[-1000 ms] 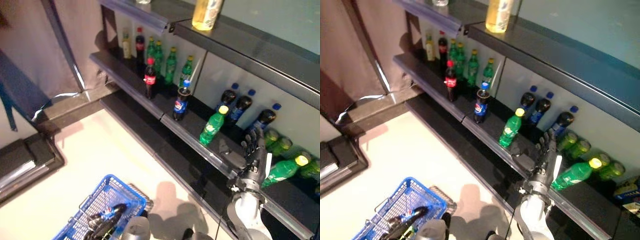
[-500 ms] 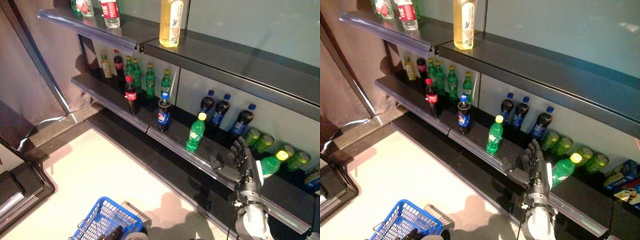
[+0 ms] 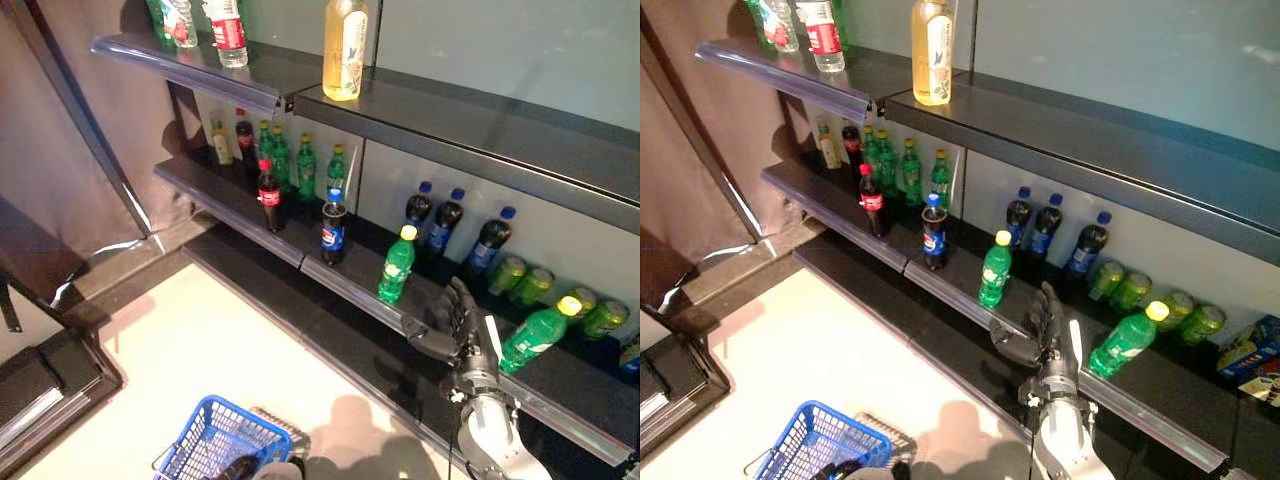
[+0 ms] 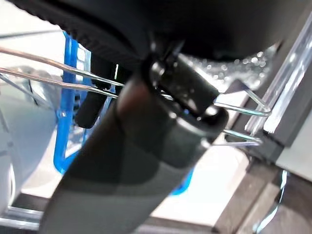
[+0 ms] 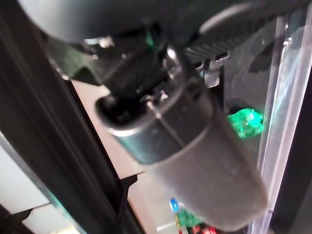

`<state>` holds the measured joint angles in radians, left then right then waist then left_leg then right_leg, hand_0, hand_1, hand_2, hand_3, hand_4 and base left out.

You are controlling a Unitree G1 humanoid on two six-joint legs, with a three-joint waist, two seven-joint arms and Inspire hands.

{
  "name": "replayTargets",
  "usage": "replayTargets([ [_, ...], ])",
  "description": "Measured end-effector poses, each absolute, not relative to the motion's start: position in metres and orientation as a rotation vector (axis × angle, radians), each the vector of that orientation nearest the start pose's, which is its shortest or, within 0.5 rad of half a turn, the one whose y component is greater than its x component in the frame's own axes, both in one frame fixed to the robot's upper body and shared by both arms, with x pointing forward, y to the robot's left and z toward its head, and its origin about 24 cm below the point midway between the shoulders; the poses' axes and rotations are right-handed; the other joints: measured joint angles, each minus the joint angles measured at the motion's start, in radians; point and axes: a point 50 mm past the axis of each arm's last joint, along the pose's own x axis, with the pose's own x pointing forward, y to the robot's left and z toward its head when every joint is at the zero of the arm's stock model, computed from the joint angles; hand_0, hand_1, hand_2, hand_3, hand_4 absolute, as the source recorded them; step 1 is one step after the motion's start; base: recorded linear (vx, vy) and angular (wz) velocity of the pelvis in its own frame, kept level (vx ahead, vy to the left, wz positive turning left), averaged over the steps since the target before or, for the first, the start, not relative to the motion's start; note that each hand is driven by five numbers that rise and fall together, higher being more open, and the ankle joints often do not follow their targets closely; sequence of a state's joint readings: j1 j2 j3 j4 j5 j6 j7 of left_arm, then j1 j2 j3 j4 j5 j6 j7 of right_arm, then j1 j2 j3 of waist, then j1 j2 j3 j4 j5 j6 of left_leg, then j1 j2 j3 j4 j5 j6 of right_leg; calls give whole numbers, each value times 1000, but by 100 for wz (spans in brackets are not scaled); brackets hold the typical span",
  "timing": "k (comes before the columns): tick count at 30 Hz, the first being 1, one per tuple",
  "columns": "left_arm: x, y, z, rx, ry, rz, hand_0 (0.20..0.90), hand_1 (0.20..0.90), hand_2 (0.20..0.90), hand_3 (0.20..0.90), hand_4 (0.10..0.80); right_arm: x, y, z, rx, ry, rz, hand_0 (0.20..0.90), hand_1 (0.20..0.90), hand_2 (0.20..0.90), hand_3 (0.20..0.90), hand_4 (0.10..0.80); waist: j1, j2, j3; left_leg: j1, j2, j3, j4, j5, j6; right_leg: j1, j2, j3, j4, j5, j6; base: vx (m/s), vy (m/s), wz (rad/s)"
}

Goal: Pick up the drink and place into the basket.

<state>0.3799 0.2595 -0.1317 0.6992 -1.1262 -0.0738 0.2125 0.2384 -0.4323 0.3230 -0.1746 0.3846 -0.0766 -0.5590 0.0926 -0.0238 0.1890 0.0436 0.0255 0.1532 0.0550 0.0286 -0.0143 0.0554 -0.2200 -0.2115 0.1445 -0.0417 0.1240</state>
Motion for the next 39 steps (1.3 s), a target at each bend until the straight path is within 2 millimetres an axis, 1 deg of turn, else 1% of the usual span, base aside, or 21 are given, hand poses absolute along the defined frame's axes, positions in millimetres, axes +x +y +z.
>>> replayTargets([
  [1, 45, 236, -141, -640, 946, 803, 300, 300, 300, 200, 100, 195, -182, 26, 0, 114, -267, 900, 900, 900, 900, 800, 0, 1, 5, -14, 1, 0, 1, 7, 2, -17, 0, 0, 0, 6, 0, -396, -57, -11],
  [2, 60, 235, -139, -637, 919, 769, 300, 300, 300, 200, 100, 203, -182, 31, 2, 77, -285, 900, 900, 900, 900, 800, -6, 4, 26, -57, 4, 0, 8, 25, 0, -62, 4, 0, 0, 20, 0, -365, -60, -4],
  [3, 70, 234, -138, -629, 896, 743, 300, 300, 300, 200, 100, 210, -181, 36, 3, 48, -293, 900, 900, 900, 900, 800, -9, 7, 44, -89, 7, 0, 18, 33, 5, -88, 7, 0, -2, 32, -5, -326, -61, -5],
  [4, 98, 232, -132, -617, 835, 673, 300, 300, 300, 200, 100, 228, -180, 51, 7, -28, -307, 900, 900, 900, 900, 800, -11, 9, 110, -135, 14, 0, 24, 52, 0, -127, 14, -1, -15, 60, -9, -133, -15, -6],
  [5, 110, 231, -129, -618, 808, 646, 300, 300, 300, 200, 100, 236, -179, 59, 8, -65, -308, 900, 900, 900, 900, 800, -9, 20, 152, -150, 17, 0, 22, 62, -1, -133, 17, 0, -26, 75, -14, -114, -10, -6],
  [6, 128, 227, -125, -636, 773, 615, 300, 300, 300, 200, 100, 246, -177, 66, 7, -98, -311, 900, 900, 900, 900, 800, -6, 36, 200, -159, 18, 0, 10, 77, -2, -138, 21, -1, -48, 97, -16, -109, -11, -5],
  [7, 140, 224, -122, -651, 748, 595, 300, 300, 300, 200, 100, 251, -175, 71, 8, -116, -313, 900, 900, 900, 900, 800, 0, 52, 237, -161, 18, 0, 4, 82, -4, -139, 24, -1, -64, 111, -17, -105, -16, -7],
  [9, 145, 220, -120, -643, 723, 565, 300, 300, 300, 200, 100, 254, -173, 75, 9, -132, -310, 900, 900, 900, 900, 800, 13, 60, 270, -170, 18, -2, -1, 83, -6, -151, 27, 0, -78, 124, -20, -91, -13, -17],
  [13, 154, 224, -115, -636, 668, 562, 300, 300, 300, 200, 100, 257, -171, 80, 8, -155, -335, 900, 900, 900, 900, 800, 12, 56, 313, -191, 18, -9, 1, 83, -6, -173, 29, 0, -79, 125, -21, -63, -2, -6],
  [17, 174, 227, -105, -633, 613, 520, 300, 300, 300, 200, 100, 265, -169, 92, 18, -203, -347, 900, 900, 900, 900, 800, 12, 49, 340, -226, 15, -12, 1, 83, -5, -206, 31, 0, -80, 132, -27, -62, 4, -1],
  [18, 181, 226, -102, -641, 591, 508, 300, 300, 300, 200, 100, 268, -168, 98, 17, -229, -342, 900, 900, 900, 900, 800, 12, 48, 344, -244, 15, -12, 1, 84, -5, -223, 33, 0, -80, 134, -28, 0, 0, 0],
  [21, 191, 224, -97, -648, 564, 494, 300, 300, 300, 200, 100, 275, -164, 110, 16, -274, -331, 900, 900, 900, 900, 800, 14, 47, 348, -262, 15, -12, -1, 84, -4, -243, 38, 1, -81, 133, -27, -45, -8, -2],
  [22, 194, 223, -95, -653, 549, 484, 300, 300, 300, 200, 100, 278, -162, 117, 21, -300, -332, 900, 900, 900, 900, 800, 14, 47, 348, -277, 16, -12, -1, 86, 0, -258, 39, 1, -81, 136, -23, 0, 0, 0],
  [25, 202, 223, -92, -656, 532, 478, 300, 300, 300, 200, 100, 287, -157, 136, 28, -361, -330, 900, 900, 900, 900, 800, 15, 46, 349, -295, 18, -11, -1, 87, 0, -277, 42, 3, -82, 136, -23, -6, -2, -2],
  [27, 202, 224, -92, -654, 531, 480, 300, 300, 300, 200, 100, 291, -155, 145, 24, -400, -334, 900, 900, 900, 900, 800, 15, 46, 349, -295, 18, -11, -2, 86, 0, -278, 42, 3, -82, 136, -23, -17, 11, -1],
  [31, 207, 224, -89, -655, 512, 469, 300, 300, 300, 200, 100, 301, -155, 182, 55, -531, -365, 900, 900, 900, 900, 800, 20, 46, 349, -314, 17, -11, -2, 86, 0, -299, 43, 5, -81, 136, -23, -20, 13, -1],
  [35, 215, 223, -86, -656, 497, 455, 300, 300, 300, 200, 100, 304, -154, 198, 73, -583, -381, 900, 900, 900, 900, 800, 35, 46, 349, -315, 15, -11, -2, 85, 1, -300, 43, 4, -81, 135, -23, 0, 0, 0],
  [39, 217, 222, -84, -661, 485, 437, 300, 300, 300, 200, 100, 306, -153, 207, 89, -603, -411, 900, 900, 900, 900, 800, 45, 46, 349, -316, 12, -12, -2, 85, 1, -300, 42, 3, -79, 135, -23, 0, 0, 0],
])
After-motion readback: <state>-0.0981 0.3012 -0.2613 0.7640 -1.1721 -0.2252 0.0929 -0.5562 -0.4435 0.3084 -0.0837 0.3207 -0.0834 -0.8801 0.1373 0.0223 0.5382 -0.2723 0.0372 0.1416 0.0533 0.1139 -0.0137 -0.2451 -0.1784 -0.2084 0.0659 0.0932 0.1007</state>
